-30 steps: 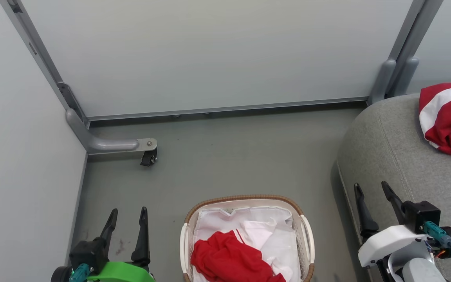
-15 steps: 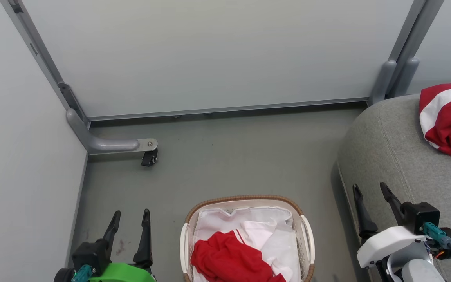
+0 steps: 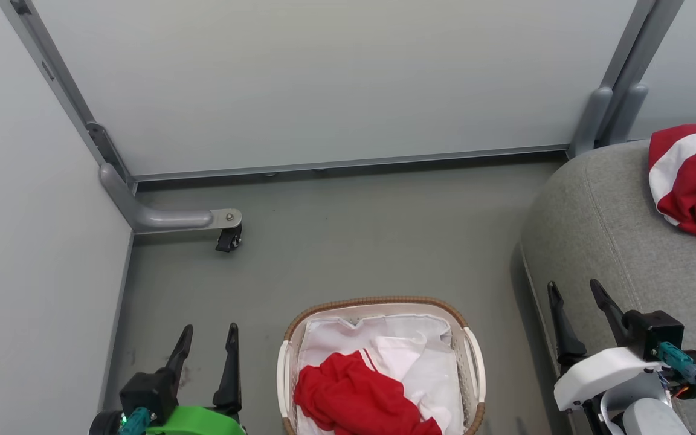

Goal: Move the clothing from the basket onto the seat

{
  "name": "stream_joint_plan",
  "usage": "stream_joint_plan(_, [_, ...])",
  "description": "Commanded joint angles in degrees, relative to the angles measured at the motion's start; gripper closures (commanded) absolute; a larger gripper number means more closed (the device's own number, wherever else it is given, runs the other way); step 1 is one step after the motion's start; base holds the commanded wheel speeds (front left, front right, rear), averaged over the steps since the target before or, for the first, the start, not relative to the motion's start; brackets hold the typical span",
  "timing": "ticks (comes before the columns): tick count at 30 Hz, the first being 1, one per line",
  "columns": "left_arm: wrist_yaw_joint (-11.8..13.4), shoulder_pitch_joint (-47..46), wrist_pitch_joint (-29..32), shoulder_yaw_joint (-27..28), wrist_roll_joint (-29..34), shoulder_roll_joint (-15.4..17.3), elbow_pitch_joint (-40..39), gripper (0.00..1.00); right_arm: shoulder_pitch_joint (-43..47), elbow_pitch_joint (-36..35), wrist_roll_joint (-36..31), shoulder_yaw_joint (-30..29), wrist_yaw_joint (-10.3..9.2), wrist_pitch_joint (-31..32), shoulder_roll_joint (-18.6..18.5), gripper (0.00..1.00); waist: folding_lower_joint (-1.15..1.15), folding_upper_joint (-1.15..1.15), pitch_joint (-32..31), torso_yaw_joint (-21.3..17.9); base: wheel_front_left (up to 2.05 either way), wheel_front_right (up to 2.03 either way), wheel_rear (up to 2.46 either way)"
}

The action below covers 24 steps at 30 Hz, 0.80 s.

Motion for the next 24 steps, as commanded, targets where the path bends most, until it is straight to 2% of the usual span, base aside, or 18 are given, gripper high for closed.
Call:
stream_joint_plan(1, [-0.33, -1.22, -0.05, -0.49, 0.54, 0.04, 0.17, 0.0, 0.16, -0.44, -0.13, -0.33, -0.08, -0.27, -0.24, 0.0, 0.0, 0.0, 0.87, 0.14, 0.0, 0.0, 0.0])
stream_joint_plan(13, [-0.38, -12.88, -0.05, -7.96, 0.86, 0.06, 6.01, 0.0, -4.54, -3.41, -2.09, -2.27, -0.08, -0.28, -0.23, 0.0, 0.0, 0.0, 10.58, -1.07, 0.0, 0.0, 0.0])
stream_joint_plan(19, [-0.4, -21.54, -0.05, -15.51, 0.52, 0.12, 13.8, 0.0, -8.49, -5.32, -2.24, -3.5, -0.08, -0.27, -0.24, 0.0, 0.0, 0.0, 18.14, -3.59, 0.0, 0.0, 0.0])
stream_joint_plan(24, [-0.4, -29.16, 0.36, -24.95, -1.69, 0.16, 22.51, 0.0, -11.54, -6.72, -1.5, -4.39, -0.08, -0.27, -0.21, 0.0, 0.0, 0.0, 24.65, -5.95, 0.0, 0.0, 0.0])
